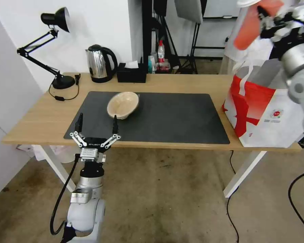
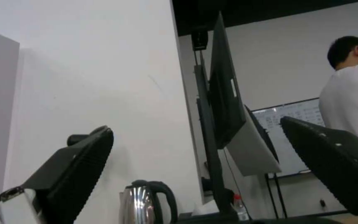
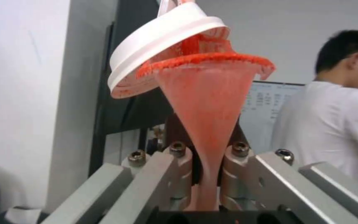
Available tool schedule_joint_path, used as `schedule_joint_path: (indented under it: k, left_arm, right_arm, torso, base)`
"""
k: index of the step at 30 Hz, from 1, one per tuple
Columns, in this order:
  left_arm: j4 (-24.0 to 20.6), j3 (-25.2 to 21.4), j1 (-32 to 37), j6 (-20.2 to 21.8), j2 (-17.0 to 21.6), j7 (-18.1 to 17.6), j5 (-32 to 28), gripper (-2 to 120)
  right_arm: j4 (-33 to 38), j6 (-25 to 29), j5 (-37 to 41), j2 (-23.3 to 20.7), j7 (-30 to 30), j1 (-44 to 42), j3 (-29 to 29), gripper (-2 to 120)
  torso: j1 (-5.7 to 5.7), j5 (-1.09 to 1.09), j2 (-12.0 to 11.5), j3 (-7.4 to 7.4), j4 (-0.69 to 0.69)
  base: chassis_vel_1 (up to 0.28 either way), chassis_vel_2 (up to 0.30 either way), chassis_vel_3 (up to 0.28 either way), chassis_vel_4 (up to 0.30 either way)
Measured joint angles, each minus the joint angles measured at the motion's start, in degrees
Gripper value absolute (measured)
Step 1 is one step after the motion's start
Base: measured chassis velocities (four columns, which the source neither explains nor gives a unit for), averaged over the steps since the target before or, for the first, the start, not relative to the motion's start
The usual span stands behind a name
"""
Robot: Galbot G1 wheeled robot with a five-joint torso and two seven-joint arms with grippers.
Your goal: Pick up the trash from the table and place it into the takeout bag.
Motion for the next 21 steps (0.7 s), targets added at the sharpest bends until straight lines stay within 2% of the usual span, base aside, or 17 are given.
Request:
schedule_joint_path:
  k: [8,21]
  left_arm:
    - [-0.08,0.25,0.09,0.03,0.00,0.01,0.23,100]
    - [-0.20,0.03,0.18,0.02,0.00,0.01,0.05,100]
  right_arm:
    - [-0.25,0.07,0.47,-1.82,0.07,-1.67,3.89,1]
    - [-0.05,0.07,-2.65,-2.03,0.23,-8.09,8.77,1]
  torso:
    - [0.00,-0.01,0.00,0.00,0.01]
    - [0.00,-0.01,0.00,0.00,0.02]
  base:
    - [0.000,0.000,0.000,0.000]
    - [0.000,0.000,0.000,0.000]
